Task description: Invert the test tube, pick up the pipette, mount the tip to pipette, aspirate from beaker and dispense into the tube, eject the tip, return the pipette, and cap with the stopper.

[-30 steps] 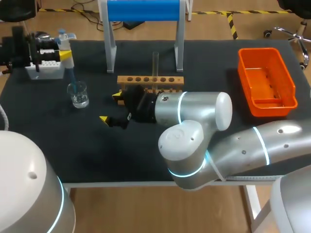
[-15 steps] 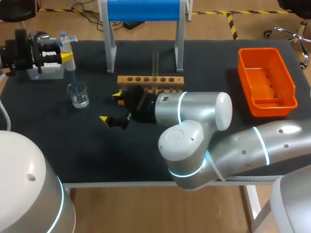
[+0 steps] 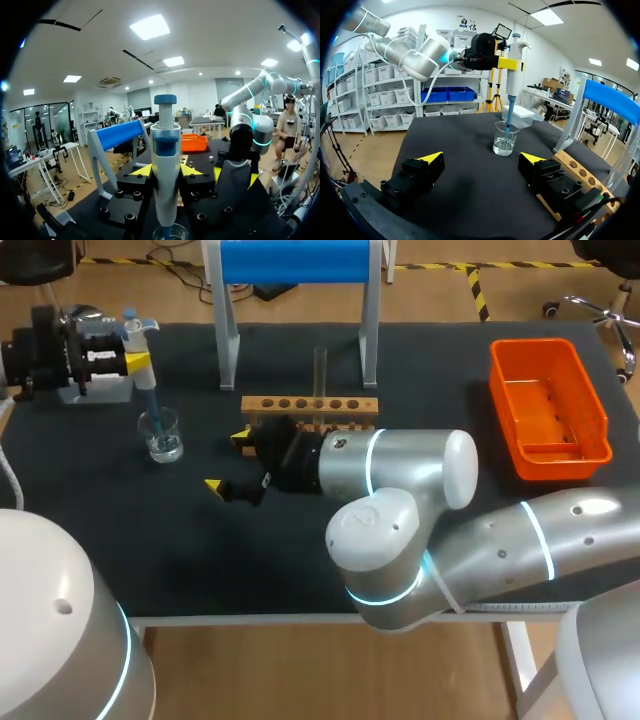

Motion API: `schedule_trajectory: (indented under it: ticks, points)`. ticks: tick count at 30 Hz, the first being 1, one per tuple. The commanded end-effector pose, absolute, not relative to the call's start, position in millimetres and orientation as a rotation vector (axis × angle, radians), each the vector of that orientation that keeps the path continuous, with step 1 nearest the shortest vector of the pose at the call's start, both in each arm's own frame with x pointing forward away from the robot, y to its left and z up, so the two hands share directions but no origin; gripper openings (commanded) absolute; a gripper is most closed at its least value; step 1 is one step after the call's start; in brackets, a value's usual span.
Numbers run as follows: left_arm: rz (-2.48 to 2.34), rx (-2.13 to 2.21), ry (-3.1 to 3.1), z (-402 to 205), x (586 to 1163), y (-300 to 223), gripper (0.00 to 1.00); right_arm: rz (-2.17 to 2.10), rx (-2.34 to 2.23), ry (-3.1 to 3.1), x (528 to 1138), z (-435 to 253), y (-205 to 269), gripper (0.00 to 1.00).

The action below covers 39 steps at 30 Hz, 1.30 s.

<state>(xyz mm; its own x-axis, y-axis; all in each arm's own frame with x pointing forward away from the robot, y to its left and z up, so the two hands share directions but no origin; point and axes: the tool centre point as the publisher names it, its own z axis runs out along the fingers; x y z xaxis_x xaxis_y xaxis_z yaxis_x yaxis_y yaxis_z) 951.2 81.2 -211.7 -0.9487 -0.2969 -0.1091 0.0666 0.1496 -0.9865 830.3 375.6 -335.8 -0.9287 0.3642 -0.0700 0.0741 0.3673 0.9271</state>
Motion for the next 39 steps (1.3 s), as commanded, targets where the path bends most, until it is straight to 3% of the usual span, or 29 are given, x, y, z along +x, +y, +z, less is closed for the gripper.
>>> schedule_trajectory:
  ticks: [1, 14, 39]
  points:
    - [-1.875, -0.218, 2.152, -212.3, 951.3, 82.8, 0.0, 1.583, 0.391, 2.368, 830.4, -336.3, 376.7, 1.0]
    - [-1.875, -0.218, 2.152, -212.3, 951.3, 82.8, 0.0, 1.583, 0.389, 2.368, 829.7, -333.7, 375.0, 1.0]
    - [-1.875, -0.218, 2.152, -212.3, 951.3, 82.8, 0.0, 1.581, 0.207, 2.409, 824.0, -223.0, 328.8, 1.0]
